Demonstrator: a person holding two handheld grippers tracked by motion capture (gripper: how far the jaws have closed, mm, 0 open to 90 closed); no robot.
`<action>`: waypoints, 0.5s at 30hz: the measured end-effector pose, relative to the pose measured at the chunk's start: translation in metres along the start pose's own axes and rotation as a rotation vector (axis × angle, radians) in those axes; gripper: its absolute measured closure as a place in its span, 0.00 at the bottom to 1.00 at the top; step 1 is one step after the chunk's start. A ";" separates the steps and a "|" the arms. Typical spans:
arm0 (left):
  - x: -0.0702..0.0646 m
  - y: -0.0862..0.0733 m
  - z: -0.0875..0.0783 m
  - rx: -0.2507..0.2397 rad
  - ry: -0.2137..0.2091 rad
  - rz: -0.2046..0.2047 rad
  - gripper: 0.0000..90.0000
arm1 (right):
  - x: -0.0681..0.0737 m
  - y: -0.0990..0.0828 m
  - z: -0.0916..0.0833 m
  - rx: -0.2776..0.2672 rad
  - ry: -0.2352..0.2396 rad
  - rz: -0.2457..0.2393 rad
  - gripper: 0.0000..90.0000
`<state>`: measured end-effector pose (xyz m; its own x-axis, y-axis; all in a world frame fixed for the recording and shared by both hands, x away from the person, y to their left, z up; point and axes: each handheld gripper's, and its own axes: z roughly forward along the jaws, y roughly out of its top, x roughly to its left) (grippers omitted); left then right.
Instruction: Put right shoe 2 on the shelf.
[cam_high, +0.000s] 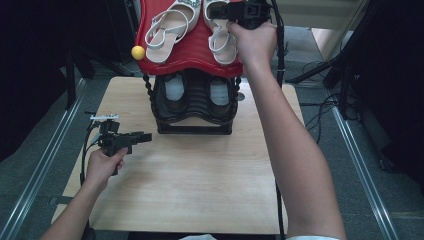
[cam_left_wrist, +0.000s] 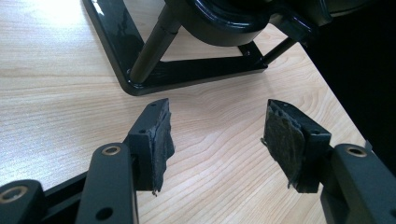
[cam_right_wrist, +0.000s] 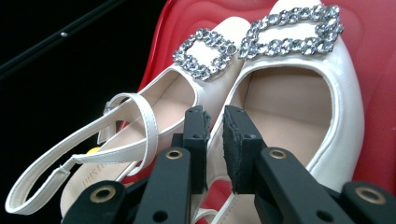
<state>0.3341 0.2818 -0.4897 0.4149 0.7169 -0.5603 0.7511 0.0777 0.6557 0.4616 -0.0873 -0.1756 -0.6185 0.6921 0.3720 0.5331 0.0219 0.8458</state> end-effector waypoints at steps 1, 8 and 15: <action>0.000 0.000 0.000 0.001 0.000 -0.001 0.46 | -0.001 0.000 -0.001 -0.003 -0.003 0.001 0.86; 0.001 0.000 0.000 0.003 0.004 0.000 0.46 | -0.010 0.003 -0.011 -0.027 -0.007 0.008 0.70; -0.001 0.000 0.002 -0.002 0.002 0.000 0.46 | -0.021 0.002 -0.024 -0.062 -0.020 0.023 0.53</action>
<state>0.3343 0.2799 -0.4901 0.4139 0.7186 -0.5588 0.7501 0.0785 0.6566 0.4621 -0.1186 -0.1721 -0.5945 0.7060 0.3849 0.5101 -0.0389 0.8592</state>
